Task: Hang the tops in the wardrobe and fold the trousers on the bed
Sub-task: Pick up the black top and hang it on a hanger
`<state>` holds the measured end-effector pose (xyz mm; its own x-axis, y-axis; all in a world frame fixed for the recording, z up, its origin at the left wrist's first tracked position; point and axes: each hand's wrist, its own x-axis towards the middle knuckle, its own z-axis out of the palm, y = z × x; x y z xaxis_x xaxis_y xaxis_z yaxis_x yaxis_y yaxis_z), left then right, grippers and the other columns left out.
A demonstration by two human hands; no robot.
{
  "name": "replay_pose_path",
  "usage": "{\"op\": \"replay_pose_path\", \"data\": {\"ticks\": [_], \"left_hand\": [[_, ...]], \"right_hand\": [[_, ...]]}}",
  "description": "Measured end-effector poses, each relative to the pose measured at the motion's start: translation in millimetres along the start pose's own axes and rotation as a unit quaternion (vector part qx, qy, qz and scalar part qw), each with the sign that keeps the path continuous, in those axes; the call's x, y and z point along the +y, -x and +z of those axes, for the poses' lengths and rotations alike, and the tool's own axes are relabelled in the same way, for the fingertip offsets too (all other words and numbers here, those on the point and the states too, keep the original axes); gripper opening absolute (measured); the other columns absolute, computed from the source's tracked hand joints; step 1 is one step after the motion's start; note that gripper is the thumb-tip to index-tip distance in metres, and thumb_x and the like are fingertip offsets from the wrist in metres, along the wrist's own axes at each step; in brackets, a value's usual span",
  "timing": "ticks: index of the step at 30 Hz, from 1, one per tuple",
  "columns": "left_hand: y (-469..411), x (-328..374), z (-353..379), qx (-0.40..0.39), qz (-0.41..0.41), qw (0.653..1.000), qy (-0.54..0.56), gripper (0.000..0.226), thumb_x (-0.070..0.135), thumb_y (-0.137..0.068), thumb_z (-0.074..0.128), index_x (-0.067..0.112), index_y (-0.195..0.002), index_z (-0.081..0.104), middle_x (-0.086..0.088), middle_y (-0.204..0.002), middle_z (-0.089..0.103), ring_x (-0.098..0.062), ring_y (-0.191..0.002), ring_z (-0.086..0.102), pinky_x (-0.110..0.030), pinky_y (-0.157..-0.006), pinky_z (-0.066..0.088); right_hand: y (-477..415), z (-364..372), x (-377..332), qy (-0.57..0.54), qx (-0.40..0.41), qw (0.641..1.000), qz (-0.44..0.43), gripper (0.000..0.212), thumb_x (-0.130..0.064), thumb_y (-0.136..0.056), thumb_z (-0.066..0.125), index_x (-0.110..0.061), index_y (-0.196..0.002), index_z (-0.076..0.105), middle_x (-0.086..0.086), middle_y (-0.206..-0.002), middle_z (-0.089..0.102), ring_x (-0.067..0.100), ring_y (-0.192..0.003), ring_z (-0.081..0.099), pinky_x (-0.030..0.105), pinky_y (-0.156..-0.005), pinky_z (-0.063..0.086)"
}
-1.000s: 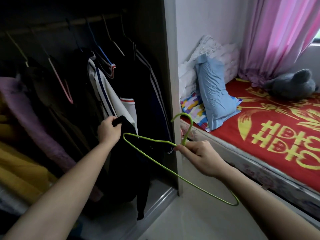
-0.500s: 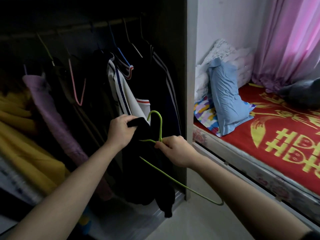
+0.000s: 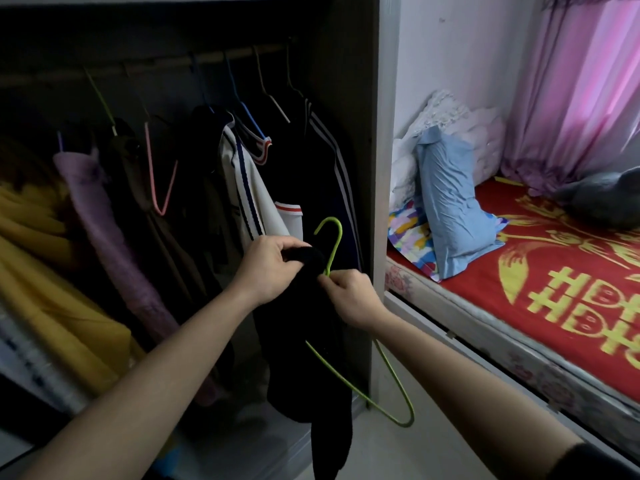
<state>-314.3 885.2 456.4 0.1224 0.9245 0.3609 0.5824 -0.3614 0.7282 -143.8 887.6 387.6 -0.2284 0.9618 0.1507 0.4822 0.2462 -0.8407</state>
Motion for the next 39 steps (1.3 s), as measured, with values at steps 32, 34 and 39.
{"op": "replay_pose_path", "data": {"ticks": [32,34,39], "left_hand": [[-38,25,5,0.097,0.120,0.976,-0.151,0.065,0.059,-0.097,0.036,0.009,-0.057,0.051,-0.005,-0.048,0.046,-0.022,-0.048,0.050,-0.039,-0.055,0.043],[-41,17,-2,0.103,0.076,0.988,-0.089,0.067,0.058,-0.098,0.039,0.004,-0.060,0.051,-0.012,-0.053,0.048,-0.026,-0.051,0.049,-0.041,-0.055,0.041],[-47,4,-20,0.137,0.022,0.990,0.005,0.061,0.050,-0.100,0.046,0.011,-0.055,0.034,-0.009,-0.055,0.033,-0.021,-0.053,0.035,-0.032,-0.056,0.027]], "right_hand": [[14,-63,-17,-0.295,-0.201,0.934,-0.010,0.074,-0.074,-0.090,0.031,-0.015,-0.128,0.056,0.034,-0.131,0.051,0.042,-0.116,0.056,0.042,-0.095,0.045],[16,-64,-4,-0.367,-0.279,0.886,0.058,0.082,-0.071,-0.094,0.027,-0.004,-0.121,0.064,0.028,-0.112,0.062,0.031,-0.093,0.062,0.032,-0.083,0.046],[20,-53,20,-0.436,-0.356,0.821,0.091,0.046,-0.050,-0.091,0.050,-0.009,-0.108,0.062,0.014,-0.103,0.052,0.024,-0.090,0.050,0.038,-0.083,0.038]]}}
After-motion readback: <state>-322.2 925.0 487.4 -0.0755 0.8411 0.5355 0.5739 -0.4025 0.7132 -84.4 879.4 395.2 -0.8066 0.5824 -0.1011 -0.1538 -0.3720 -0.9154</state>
